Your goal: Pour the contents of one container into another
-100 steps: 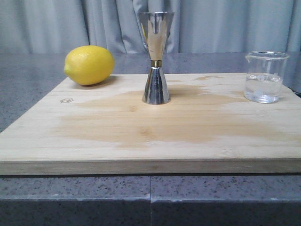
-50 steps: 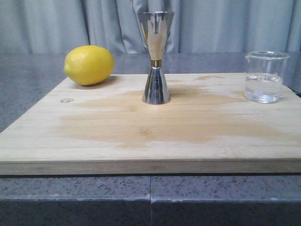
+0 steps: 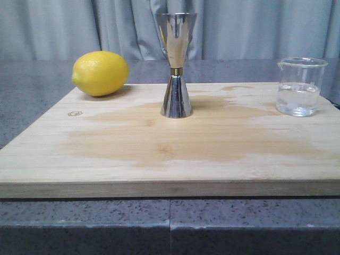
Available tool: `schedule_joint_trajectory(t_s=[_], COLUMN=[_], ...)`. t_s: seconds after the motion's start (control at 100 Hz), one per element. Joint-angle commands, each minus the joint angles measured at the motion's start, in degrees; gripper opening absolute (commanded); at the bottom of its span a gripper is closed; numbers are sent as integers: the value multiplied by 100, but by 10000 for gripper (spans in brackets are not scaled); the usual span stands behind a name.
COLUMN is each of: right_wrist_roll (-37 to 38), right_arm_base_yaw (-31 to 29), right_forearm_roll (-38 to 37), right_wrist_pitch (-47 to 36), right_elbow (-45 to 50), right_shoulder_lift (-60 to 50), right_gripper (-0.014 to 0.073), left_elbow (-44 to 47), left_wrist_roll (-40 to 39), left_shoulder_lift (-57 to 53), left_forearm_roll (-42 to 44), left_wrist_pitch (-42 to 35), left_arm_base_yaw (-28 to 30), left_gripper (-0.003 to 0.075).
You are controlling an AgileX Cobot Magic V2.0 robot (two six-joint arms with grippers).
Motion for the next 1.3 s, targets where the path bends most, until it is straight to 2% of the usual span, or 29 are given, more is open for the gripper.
schedule_joint_trajectory(t_s=[0.0, 0.24, 0.37, 0.74, 1.16, 1.23, 1.29], right_wrist_roll=[-47, -50, -50, -50, -50, -50, -50], right_arm_base_yaw=[-12, -12, -12, -12, -12, -12, -12], right_forearm_roll=[-6, -36, -36, 3, 3, 3, 3], right_wrist_pitch=[-9, 743, 761, 385, 386, 386, 386], right_elbow=[-587, -1690, -2030, -2048, -2048, -2048, -2048], right_shoulder_lift=[303, 1288, 1742, 1878, 1878, 1878, 1878], right_gripper=[-72, -72, -72, -72, -70, -27, 63], left_elbow=[-614, -1803, -2289, -2372, -2372, -2372, -2372], left_wrist_roll=[-21, -9, -9, -9, -9, -9, -9], left_shoulder_lift=[255, 1181, 1632, 1798, 1798, 1798, 1798], left_forearm_roll=[-54, 28, 28, 37, 37, 37, 37], left_wrist_pitch=[-13, 1027, 1337, 1361, 1361, 1348, 1348], left_arm_base_yaw=[-19, -19, -19, -19, -19, -19, -19], left_gripper=[-19, -19, -19, -19, -18, 5, 88])
